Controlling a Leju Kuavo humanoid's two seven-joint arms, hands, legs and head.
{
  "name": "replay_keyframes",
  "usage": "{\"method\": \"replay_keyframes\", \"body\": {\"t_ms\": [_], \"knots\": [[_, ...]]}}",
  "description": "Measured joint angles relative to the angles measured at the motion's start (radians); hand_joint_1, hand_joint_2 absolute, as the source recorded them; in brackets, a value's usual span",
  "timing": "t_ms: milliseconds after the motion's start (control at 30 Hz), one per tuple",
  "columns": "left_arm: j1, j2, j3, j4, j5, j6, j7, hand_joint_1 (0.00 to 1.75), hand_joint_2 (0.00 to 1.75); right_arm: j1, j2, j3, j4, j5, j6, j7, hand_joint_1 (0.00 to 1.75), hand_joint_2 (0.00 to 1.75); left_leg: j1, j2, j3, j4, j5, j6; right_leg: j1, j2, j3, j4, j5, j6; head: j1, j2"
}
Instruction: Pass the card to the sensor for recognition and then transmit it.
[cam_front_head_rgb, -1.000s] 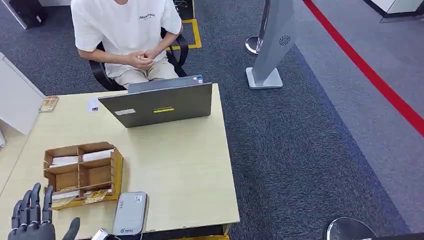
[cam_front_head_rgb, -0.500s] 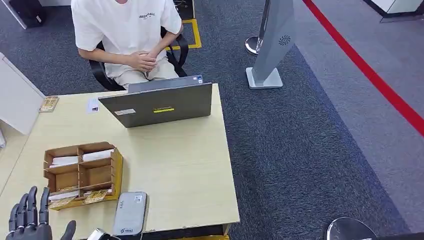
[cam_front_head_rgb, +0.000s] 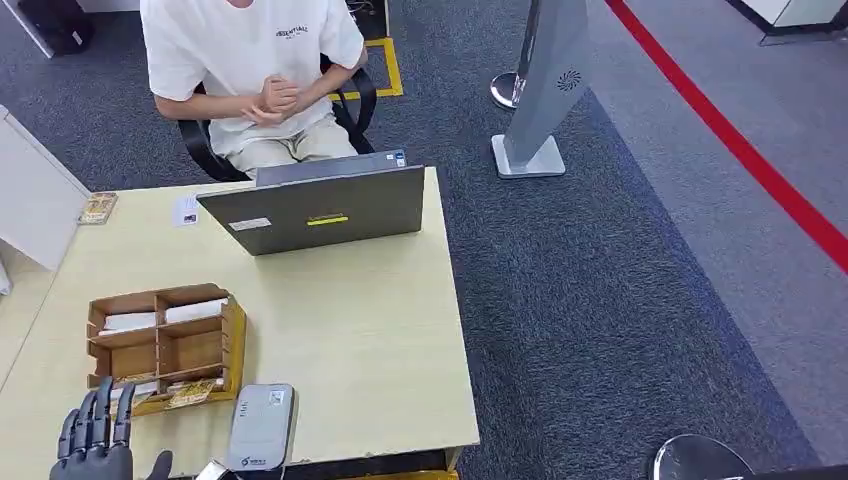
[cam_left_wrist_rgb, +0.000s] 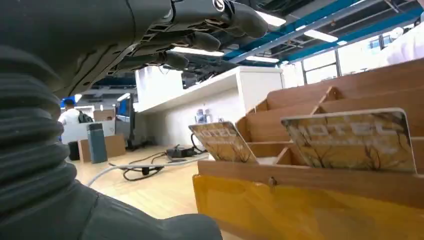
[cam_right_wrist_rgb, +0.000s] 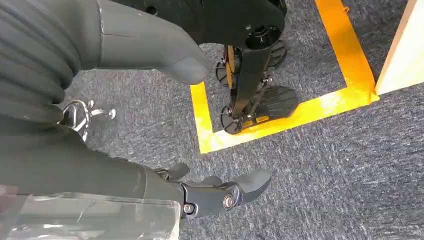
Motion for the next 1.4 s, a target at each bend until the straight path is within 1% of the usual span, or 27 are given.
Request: {"method": "replay_keyframes", "body": {"t_ms": [133, 467, 567, 767, 1033, 1400], "knots": [[-0.002, 0.000, -0.001, 0.020, -0.002, 0.000, 0.012, 0.00, 1.75, -0.001, 0.000, 0.000, 0.000, 0.002, 0.002, 0.000, 0.00, 1.75, 0.000, 0.000, 0.000, 0.000, 0.000, 0.000, 0.000, 0.000, 0.000, 0.000, 0.000, 0.000, 0.000, 0.000], [-0.005, 0.000, -0.004, 0.045, -0.003, 0.000, 0.013, 0.00, 1.75, -0.002, 0.000, 0.000, 0.000, 0.004, 0.003, -0.001, 0.00, 1.75, 0.000, 0.000, 0.000, 0.000, 0.000, 0.000, 0.000, 0.000, 0.000, 0.000, 0.000, 0.000, 0.000, 0.000], [-0.009, 0.000, -0.018, 0.053, -0.003, 0.000, 0.019, 0.00, 1.75, -0.004, 0.000, 0.000, 0.000, 0.010, 0.003, -0.002, 0.00, 1.75, 0.000, 0.000, 0.000, 0.000, 0.000, 0.000, 0.000, 0.000, 0.000, 0.000, 0.000, 0.000, 0.000, 0.000], [-0.018, 0.001, -0.073, 0.059, 0.001, 0.000, 0.043, 0.00, 1.75, -0.005, 0.003, 0.000, 0.000, 0.019, 0.006, -0.004, 0.00, 1.75, 0.000, 0.000, 0.000, 0.000, 0.000, 0.000, 0.000, 0.000, 0.000, 0.000, 0.000, 0.000, 0.000, 0.000], [-0.025, 0.005, -0.110, 0.058, 0.001, 0.001, 0.041, 0.00, 1.75, -0.007, 0.004, 0.001, 0.000, 0.030, 0.006, -0.004, 0.00, 1.75, 0.000, 0.000, 0.001, 0.000, 0.000, 0.000, 0.000, 0.000, 0.000, 0.000, 0.000, 0.000, 0.000, 0.000], [-0.032, 0.006, -0.118, 0.051, 0.005, 0.001, 0.035, 0.00, 1.75, -0.008, 0.004, 0.003, 0.000, 0.040, 0.008, -0.004, 0.00, 1.75, 0.000, 0.000, 0.001, 0.000, 0.000, 0.000, 0.000, 0.000, 0.000, 0.000, 0.000, 0.000, 0.000, 0.000]]}}
